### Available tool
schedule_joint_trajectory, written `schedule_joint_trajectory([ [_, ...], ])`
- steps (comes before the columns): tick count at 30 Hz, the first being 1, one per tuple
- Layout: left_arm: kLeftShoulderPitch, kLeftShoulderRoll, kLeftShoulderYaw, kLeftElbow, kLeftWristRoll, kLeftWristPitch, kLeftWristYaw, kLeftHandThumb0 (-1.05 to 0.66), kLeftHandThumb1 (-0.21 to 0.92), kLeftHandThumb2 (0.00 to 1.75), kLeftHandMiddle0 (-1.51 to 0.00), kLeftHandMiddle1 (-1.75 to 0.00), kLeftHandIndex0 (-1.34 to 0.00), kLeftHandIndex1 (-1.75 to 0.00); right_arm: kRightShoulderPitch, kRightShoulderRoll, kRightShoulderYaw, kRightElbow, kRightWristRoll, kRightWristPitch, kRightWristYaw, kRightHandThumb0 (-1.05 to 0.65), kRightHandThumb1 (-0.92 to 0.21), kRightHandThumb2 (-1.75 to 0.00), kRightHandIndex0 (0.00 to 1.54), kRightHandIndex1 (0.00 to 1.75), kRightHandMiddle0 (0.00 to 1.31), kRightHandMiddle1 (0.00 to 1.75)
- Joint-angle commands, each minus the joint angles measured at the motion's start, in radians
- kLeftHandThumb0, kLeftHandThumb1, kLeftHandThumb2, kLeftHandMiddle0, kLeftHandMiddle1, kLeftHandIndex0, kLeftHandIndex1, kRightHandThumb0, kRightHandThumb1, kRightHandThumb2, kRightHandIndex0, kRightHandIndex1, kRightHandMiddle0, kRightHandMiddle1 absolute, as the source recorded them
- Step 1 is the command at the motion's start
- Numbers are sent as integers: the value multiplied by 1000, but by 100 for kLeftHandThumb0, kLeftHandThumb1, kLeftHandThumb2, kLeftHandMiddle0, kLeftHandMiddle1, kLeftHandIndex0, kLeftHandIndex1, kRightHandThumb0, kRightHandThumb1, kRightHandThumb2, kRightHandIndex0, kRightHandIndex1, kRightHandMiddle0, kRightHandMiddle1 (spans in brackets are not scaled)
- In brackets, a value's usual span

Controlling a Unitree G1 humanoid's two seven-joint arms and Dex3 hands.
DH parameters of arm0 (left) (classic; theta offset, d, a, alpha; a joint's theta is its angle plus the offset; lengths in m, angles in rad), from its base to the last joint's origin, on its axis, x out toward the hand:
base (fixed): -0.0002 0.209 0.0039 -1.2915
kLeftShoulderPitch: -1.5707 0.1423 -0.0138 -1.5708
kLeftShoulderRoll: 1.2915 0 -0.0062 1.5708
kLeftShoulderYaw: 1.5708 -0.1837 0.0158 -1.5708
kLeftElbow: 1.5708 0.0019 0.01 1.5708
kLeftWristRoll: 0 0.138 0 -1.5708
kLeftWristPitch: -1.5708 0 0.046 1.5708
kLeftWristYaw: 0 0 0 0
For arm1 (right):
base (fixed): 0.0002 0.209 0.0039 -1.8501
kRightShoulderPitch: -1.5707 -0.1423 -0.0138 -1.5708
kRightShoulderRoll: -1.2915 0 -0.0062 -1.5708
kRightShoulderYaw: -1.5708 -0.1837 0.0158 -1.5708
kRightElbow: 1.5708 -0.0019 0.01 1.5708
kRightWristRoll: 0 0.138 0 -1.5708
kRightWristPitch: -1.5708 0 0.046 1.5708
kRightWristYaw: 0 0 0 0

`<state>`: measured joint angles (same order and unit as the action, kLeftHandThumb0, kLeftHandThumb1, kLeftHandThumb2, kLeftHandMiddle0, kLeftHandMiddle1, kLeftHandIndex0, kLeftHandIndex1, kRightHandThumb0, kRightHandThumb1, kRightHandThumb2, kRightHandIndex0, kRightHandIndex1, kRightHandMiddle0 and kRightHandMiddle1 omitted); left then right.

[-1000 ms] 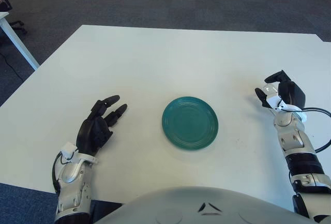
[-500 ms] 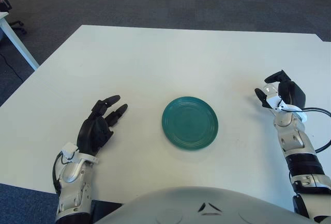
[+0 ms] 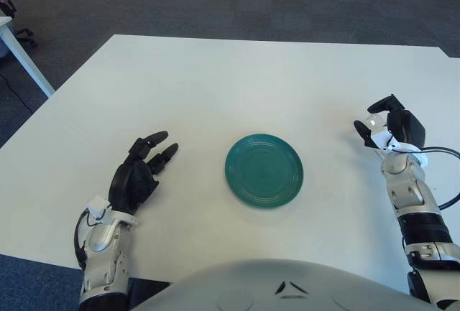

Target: Put the bottle into the plate.

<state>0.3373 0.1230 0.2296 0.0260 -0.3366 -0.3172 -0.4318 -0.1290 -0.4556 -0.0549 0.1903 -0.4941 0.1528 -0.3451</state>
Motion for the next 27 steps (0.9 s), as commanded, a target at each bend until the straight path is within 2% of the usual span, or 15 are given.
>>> schedule_joint_trajectory([
  [1, -13, 0, -1, 13, 11, -14, 12, -64, 92, 96, -67, 0, -26, -80, -31, -36, -18, -40, -24, 10, 10, -3, -39, -110, 115, 175, 91, 175],
  [14, -23, -10, -13, 28, 26, -26, 23, -64, 92, 96, -67, 0, -26, -80, -54, -85, -28, -107, -38, -10, 33, -4, -38, -110, 117, 175, 92, 175],
  [27, -24, -16, -21, 29, 35, -30, 31, -64, 92, 96, -67, 0, -26, -80, -58, -94, -33, -112, -52, -16, 44, -7, -42, -106, 114, 175, 86, 175],
])
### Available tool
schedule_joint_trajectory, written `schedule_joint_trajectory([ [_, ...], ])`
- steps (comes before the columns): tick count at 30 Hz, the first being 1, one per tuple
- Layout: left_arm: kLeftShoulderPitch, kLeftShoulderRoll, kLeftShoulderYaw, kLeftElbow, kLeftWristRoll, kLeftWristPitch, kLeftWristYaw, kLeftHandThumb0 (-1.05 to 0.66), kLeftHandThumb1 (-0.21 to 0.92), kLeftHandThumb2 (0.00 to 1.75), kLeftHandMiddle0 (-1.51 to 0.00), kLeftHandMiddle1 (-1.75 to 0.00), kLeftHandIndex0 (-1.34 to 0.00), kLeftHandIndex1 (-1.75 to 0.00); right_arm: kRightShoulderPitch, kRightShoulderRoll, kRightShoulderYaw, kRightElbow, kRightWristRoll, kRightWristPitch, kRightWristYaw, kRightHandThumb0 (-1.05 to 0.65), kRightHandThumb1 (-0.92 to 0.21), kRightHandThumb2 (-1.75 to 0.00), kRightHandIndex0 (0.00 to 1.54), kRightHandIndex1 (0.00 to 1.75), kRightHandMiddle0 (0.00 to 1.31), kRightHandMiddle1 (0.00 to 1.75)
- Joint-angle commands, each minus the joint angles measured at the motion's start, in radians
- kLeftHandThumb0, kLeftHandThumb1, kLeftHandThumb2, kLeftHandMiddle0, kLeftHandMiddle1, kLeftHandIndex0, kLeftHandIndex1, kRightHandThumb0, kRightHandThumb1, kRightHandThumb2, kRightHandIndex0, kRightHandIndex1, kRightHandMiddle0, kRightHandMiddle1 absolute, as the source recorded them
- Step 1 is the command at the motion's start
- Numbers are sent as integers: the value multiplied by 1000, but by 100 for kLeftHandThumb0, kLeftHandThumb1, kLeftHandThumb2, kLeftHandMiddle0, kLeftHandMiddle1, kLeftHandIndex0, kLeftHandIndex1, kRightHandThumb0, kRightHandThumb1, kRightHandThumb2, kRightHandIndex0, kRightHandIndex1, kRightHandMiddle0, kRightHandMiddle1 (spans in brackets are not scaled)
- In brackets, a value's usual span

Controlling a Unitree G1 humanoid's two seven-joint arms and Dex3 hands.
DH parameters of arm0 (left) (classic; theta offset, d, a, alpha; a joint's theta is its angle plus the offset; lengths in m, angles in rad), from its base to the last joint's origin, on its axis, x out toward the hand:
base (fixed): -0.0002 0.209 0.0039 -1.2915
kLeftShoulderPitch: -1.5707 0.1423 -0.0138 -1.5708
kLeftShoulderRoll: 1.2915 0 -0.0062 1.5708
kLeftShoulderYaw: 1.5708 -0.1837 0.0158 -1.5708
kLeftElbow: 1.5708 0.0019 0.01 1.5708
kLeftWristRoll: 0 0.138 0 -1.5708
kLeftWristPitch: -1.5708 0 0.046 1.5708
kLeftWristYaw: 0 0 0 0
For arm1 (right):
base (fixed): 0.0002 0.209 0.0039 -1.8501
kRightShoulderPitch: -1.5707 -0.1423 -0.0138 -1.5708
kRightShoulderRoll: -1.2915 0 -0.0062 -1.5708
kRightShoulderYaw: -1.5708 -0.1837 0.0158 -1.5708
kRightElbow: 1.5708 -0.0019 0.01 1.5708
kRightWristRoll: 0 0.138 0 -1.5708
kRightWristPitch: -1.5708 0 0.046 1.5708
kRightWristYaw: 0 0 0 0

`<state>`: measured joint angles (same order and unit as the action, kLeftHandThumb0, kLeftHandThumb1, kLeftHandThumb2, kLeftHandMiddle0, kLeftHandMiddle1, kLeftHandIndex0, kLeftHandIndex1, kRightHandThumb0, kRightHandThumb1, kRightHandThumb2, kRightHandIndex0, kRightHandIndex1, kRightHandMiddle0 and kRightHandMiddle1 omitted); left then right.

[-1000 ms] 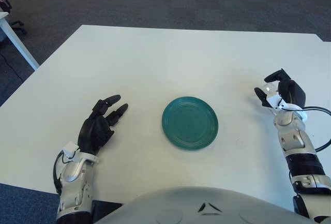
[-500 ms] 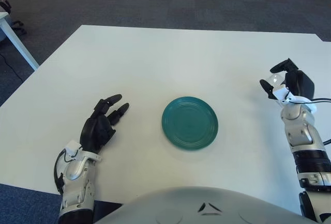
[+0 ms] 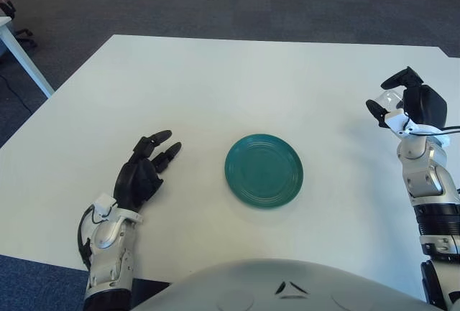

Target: Put the bottle into the plate.

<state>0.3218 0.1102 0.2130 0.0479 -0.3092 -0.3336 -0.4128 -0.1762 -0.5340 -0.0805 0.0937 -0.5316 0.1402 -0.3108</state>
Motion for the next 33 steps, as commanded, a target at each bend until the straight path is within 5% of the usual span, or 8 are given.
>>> schedule_joint_trajectory([
  [1, -9, -4, -4, 7, 8, -14, 12, -64, 92, 96, -67, 0, -26, -80, -10, -15, -7, -18, -15, -1, 12, -7, -42, -106, 114, 175, 86, 175],
  [21, -9, -7, -12, 9, 14, -18, 19, -64, 92, 96, -67, 0, -26, -80, -5, -4, 3, -34, -22, 0, 26, -7, -43, -105, 113, 175, 84, 175],
  [33, -9, -4, -10, 8, 10, -17, 18, -64, 92, 96, -67, 0, -26, -80, -56, 70, 117, -20, -111, 21, -4, -9, -42, -105, 112, 175, 84, 175],
])
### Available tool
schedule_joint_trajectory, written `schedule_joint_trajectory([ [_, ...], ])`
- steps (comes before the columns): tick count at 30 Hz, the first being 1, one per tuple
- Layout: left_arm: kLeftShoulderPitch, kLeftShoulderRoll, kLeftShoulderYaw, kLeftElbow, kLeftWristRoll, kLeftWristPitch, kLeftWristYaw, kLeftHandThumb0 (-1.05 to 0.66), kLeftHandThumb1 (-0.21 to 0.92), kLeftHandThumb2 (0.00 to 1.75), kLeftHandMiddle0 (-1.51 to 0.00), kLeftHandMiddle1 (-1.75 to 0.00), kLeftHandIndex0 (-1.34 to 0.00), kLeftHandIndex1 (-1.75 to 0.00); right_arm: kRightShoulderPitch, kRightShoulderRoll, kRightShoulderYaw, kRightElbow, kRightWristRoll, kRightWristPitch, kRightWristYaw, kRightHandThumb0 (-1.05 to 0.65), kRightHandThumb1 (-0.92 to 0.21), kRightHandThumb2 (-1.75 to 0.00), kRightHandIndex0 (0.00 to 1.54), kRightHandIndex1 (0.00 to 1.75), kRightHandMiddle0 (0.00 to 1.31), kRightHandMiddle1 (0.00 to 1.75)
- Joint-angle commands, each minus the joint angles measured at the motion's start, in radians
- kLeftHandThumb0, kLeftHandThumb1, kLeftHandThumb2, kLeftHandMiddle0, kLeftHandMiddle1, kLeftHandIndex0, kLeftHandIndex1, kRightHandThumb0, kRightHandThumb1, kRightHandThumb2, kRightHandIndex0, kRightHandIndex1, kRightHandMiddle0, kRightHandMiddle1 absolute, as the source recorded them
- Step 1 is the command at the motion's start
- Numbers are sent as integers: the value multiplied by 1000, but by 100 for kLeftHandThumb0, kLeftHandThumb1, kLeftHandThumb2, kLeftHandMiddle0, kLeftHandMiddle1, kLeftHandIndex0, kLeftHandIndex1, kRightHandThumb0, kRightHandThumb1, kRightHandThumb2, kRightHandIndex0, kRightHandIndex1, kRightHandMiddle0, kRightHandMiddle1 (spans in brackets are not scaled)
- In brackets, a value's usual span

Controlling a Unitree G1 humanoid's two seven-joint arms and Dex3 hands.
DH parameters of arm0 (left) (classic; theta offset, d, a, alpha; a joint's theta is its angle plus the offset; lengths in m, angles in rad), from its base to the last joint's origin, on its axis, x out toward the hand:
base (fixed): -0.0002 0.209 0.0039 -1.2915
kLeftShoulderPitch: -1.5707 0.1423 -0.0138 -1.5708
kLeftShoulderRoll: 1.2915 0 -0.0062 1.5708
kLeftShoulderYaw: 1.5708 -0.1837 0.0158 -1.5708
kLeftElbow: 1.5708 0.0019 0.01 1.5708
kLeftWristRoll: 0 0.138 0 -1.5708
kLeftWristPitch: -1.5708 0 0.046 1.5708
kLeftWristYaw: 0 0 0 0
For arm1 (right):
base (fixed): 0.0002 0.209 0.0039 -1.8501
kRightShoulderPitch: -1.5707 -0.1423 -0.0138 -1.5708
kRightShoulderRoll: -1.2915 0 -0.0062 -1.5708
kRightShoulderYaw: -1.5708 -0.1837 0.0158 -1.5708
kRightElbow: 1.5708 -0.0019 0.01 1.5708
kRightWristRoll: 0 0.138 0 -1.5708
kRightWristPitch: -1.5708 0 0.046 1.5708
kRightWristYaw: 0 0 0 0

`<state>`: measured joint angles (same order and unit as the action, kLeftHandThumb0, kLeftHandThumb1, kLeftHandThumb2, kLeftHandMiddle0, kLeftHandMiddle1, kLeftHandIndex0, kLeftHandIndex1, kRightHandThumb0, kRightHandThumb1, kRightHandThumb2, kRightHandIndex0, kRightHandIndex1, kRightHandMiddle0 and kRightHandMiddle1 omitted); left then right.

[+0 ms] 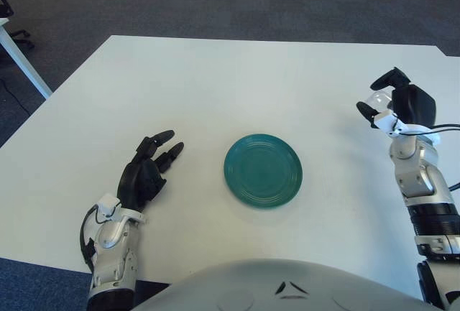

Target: Put the bottle into the plate.

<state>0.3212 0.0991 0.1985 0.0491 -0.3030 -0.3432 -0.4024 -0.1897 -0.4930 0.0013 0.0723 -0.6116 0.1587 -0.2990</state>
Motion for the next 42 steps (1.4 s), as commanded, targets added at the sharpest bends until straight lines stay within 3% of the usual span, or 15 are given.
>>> schedule_joint_trajectory([
  [1, -8, 7, 4, 7, 4, -7, 8, -64, 92, 96, -67, 0, -26, -80, -45, 33, 40, 3, -36, 3, -18, -9, -41, -105, 113, 175, 84, 175],
  [9, -8, 8, 4, 7, 4, -8, 8, -64, 92, 96, -67, 0, -26, -80, -72, 57, 119, -11, -105, -10, -8, -9, -40, -107, 115, 175, 88, 175],
  [18, 0, 5, 1, -2, 5, -8, 10, -64, 92, 96, -67, 0, -26, -80, -115, 128, 218, -6, -154, -33, -13, -9, -34, -111, 115, 175, 92, 175],
  [42, 27, -17, -29, -32, 29, -17, 33, -64, 92, 96, -67, 0, -26, -80, -172, 194, 336, 21, -168, -106, 57, -11, -31, -115, 115, 175, 93, 175],
])
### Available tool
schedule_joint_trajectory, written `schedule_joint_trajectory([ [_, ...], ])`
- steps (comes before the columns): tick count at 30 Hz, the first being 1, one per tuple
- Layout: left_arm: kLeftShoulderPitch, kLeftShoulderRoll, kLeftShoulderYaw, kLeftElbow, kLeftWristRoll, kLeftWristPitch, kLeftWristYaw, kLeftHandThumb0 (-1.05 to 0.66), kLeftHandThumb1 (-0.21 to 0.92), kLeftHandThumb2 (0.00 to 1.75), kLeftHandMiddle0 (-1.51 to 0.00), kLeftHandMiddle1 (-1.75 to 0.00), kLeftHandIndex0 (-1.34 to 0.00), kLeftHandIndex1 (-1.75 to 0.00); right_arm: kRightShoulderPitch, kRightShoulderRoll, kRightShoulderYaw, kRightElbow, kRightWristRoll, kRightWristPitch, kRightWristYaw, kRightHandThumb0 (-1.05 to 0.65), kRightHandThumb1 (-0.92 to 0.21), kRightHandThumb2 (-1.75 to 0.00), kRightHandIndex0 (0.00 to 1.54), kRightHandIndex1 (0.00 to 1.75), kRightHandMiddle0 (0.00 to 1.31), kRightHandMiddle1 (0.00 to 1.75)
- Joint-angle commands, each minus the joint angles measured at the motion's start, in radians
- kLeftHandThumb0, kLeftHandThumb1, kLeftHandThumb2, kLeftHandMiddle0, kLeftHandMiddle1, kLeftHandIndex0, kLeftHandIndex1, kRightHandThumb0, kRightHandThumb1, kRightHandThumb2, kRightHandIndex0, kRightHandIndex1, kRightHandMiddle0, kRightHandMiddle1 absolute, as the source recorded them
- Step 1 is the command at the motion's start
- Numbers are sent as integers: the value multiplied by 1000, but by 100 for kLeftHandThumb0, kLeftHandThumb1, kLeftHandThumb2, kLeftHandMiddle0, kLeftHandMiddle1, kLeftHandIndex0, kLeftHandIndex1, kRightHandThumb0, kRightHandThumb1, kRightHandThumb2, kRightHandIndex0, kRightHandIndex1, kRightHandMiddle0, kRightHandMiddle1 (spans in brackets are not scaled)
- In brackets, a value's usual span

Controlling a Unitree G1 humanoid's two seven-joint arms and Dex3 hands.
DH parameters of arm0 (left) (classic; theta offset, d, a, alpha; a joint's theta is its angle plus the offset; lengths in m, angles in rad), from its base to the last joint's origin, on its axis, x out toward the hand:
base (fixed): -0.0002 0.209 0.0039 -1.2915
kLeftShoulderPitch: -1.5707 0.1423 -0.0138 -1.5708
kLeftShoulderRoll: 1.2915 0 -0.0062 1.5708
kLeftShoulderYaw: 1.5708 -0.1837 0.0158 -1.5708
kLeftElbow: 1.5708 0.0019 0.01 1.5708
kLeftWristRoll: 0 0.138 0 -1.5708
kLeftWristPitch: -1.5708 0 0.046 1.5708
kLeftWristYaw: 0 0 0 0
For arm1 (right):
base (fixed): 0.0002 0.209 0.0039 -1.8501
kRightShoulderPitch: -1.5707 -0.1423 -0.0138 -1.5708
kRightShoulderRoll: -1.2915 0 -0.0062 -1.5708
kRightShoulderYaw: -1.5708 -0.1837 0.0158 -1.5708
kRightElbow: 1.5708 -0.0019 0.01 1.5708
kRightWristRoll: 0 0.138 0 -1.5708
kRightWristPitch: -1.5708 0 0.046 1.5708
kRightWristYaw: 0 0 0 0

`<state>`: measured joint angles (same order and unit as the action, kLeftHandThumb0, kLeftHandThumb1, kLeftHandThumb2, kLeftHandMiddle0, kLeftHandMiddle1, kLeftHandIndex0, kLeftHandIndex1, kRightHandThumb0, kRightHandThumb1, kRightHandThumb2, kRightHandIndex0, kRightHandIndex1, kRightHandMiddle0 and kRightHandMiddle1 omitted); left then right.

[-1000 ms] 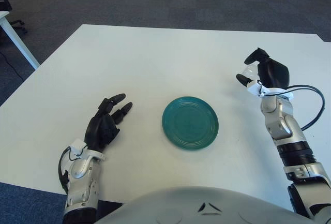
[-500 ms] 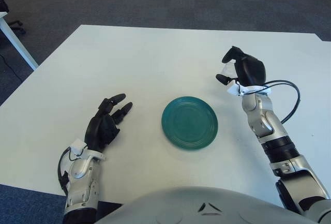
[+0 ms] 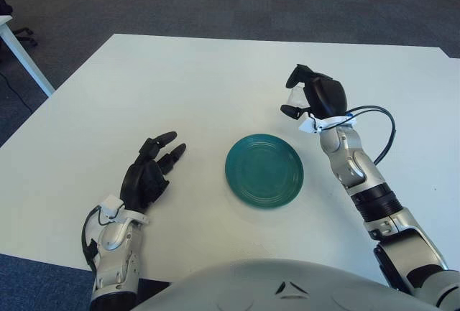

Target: Put the bottle into the plate.

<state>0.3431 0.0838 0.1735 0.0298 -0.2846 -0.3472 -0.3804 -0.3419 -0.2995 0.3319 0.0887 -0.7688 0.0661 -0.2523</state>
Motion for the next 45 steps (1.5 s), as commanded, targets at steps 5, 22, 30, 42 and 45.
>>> schedule_joint_trajectory([
  [5, 12, -8, -10, -19, 17, -15, 15, -64, 92, 96, -67, 0, -26, -80, -13, 19, 29, 6, -17, -30, 4, -11, -30, -115, 115, 175, 93, 175],
  [22, 23, -20, -31, -29, 33, -22, 34, -64, 92, 96, -67, 0, -26, -80, -24, 26, 118, 24, -105, -79, 17, -10, -29, -119, 112, 175, 95, 175],
  [30, 24, -26, -41, -30, 42, -26, 43, -64, 92, 96, -67, 0, -26, -80, 71, 33, 145, -154, -115, -39, 146, -6, -27, -122, 105, 175, 91, 175],
  [42, 26, -31, -49, -30, 50, -29, 50, -64, 92, 96, -67, 0, -26, -80, 73, 16, 164, -203, -156, -76, 215, -6, -29, -121, 94, 175, 82, 175],
  [45, 26, -31, -49, -30, 50, -30, 50, -64, 92, 96, -67, 0, -26, -80, 71, 11, 176, -219, -175, -87, 228, -8, -30, -120, 94, 175, 81, 175],
])
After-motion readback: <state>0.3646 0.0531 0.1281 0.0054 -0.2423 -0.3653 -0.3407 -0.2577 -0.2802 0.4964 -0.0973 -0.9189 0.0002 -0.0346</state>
